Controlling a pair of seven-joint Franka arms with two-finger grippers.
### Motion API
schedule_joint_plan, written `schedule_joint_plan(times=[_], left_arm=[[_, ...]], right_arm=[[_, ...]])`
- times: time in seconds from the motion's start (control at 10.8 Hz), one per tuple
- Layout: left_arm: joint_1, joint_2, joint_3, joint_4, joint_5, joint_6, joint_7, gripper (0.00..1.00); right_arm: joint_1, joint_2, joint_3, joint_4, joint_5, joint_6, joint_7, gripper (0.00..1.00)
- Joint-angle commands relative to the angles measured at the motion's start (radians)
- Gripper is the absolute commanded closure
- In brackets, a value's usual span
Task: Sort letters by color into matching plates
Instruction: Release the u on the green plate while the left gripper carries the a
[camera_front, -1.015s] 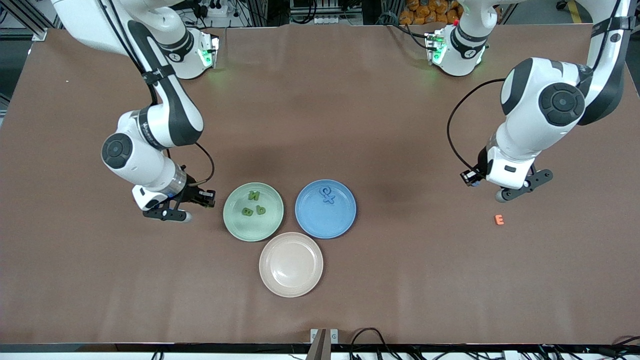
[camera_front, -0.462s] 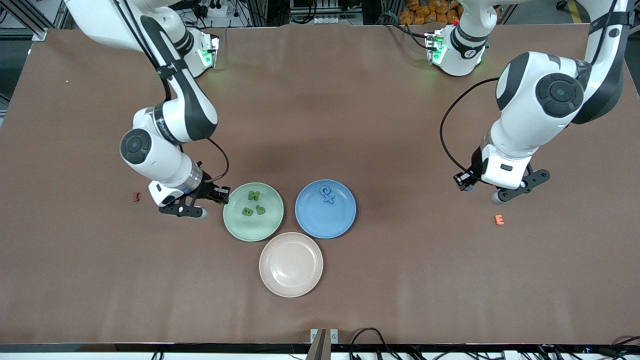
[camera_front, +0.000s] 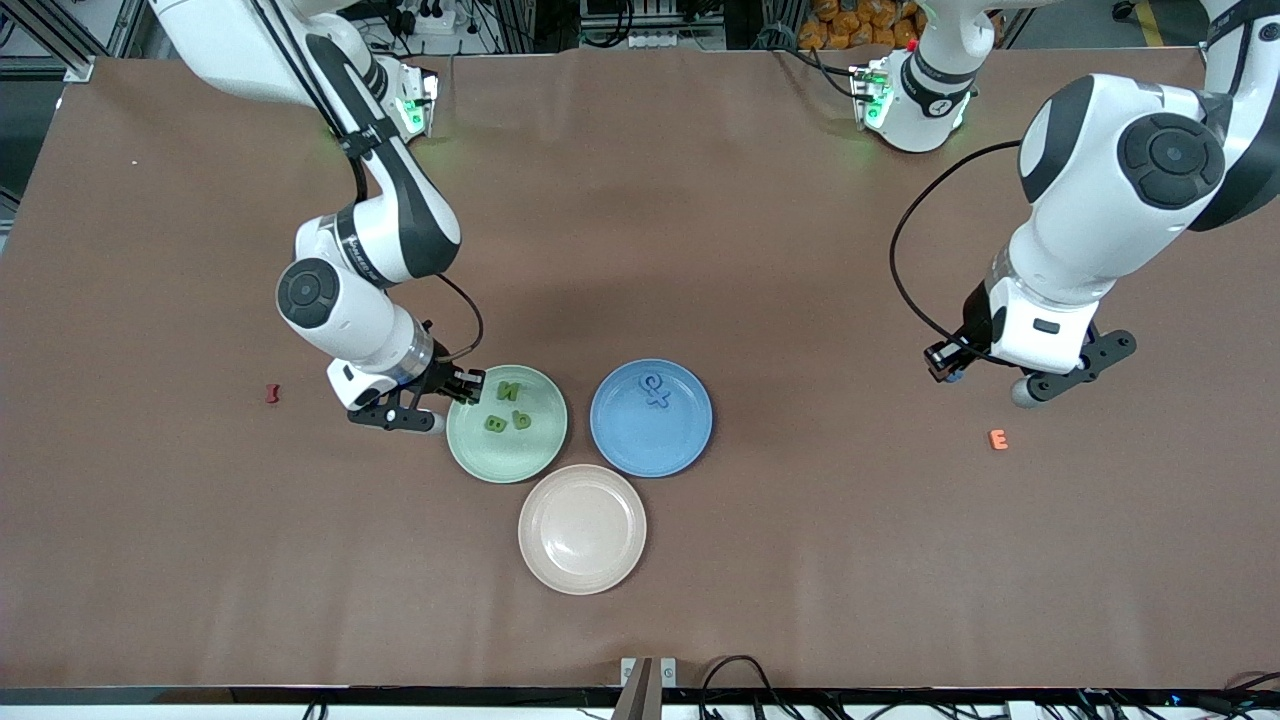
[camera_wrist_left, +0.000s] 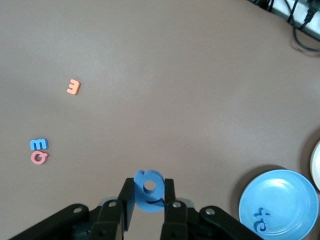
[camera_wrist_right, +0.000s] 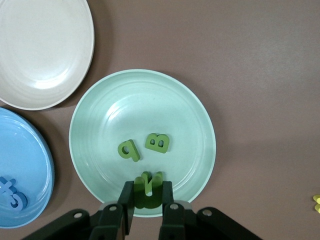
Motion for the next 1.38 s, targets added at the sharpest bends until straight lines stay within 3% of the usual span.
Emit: schedule_joint_plan(times=[0.0, 0.46, 0.55, 0.65, 0.74, 0.83, 1.29], left_arm=[[-0.02, 0.086, 0.001, 0.026, -0.021, -0.008, -0.009, 1.0], [-0.075, 0.244, 0.003, 0.049, -0.013, 0.05, -0.004, 1.0], [-0.077, 0.284, 0.003, 0.067, -0.009, 0.064, -0.004, 1.0], [-0.078, 0.313, 0.003, 0.081, -0.008, 0.065, -0.004, 1.0], [-0.075, 0.337, 0.004, 0.098, -0.01, 0.067, 0.01, 1.0], [-0.075, 0.354, 0.006, 0.104, -0.01, 0.068, 0.02, 1.0], [-0.088, 0.345, 0.012, 0.139, -0.004, 0.091, 0.004, 1.0]], right_arm=[[0.011, 0.02, -0.005, 0.026, 0.011, -0.009, 0.013, 0.93], [0.017, 0.023, -0.005, 0.026, 0.011, -0.008, 0.013, 0.91], [0.016, 0.024, -0.005, 0.026, 0.011, -0.008, 0.012, 0.87], [0.016, 0.026, -0.005, 0.026, 0.009, -0.008, 0.012, 0.67], [0.016, 0.026, -0.005, 0.026, 0.011, -0.006, 0.013, 0.29], [0.016, 0.026, -0.007, 0.026, 0.011, -0.006, 0.012, 0.0], [0.011, 0.026, -0.012, 0.026, -0.005, -0.011, -0.013, 0.0]])
